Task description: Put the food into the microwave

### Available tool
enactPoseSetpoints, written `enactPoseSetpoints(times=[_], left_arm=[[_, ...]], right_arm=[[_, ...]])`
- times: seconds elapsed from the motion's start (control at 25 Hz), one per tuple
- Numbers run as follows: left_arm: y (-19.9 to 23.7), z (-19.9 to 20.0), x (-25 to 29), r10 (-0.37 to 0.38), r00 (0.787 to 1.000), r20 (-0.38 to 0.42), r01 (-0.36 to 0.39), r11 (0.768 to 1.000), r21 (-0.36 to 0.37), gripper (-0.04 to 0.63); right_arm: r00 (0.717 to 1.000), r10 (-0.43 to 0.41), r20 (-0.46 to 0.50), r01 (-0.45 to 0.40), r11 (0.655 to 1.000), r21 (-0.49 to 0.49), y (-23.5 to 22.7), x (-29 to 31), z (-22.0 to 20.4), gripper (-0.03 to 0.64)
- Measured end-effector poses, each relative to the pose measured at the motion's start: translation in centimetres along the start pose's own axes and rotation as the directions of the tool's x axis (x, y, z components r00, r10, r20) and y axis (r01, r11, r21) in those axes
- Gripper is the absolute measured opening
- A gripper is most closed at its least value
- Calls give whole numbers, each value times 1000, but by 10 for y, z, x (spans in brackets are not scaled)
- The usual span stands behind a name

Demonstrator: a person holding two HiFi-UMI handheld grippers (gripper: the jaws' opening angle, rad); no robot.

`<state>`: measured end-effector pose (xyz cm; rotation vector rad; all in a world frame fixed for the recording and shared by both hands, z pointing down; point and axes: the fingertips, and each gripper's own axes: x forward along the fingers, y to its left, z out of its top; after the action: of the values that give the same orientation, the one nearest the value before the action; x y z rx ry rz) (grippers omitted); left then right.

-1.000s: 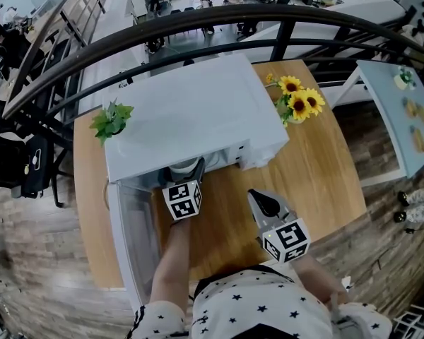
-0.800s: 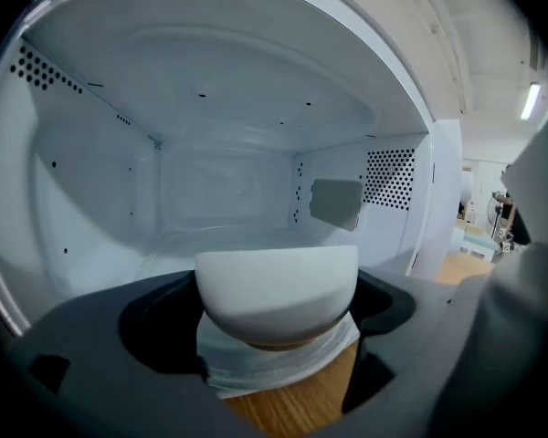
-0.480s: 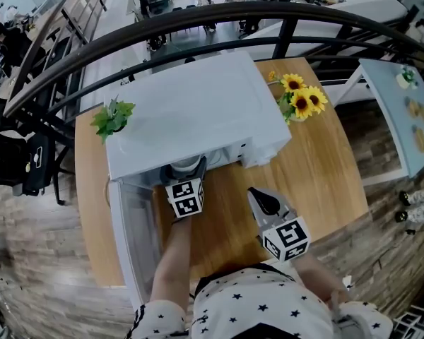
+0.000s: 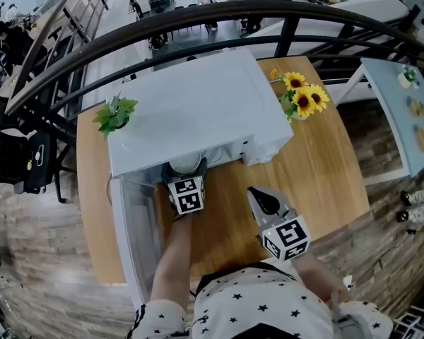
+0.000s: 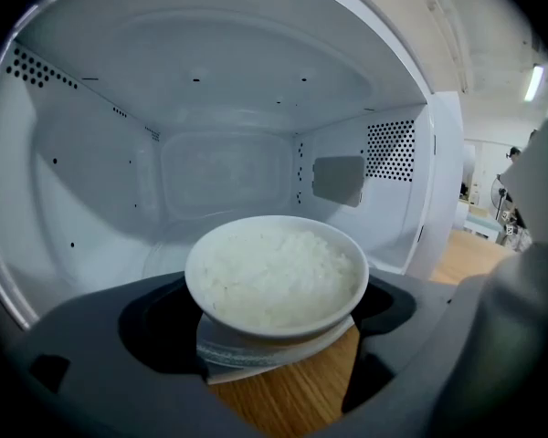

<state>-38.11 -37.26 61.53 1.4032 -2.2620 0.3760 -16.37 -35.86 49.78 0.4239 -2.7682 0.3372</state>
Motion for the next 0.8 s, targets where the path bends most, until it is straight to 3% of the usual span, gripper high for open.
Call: enactPoseSetpoints(times=[0.32, 0.8], left_arm=[[-2, -1, 0, -22, 1000, -9, 22, 1000, -12, 492], [-13, 2, -35, -29, 999, 43, 31, 998, -47, 494]], right_arm=[[1000, 5, 1, -5, 1000, -2, 4, -4, -2, 6], [1000, 8, 21, -8, 1000, -5, 15, -29, -6, 6]])
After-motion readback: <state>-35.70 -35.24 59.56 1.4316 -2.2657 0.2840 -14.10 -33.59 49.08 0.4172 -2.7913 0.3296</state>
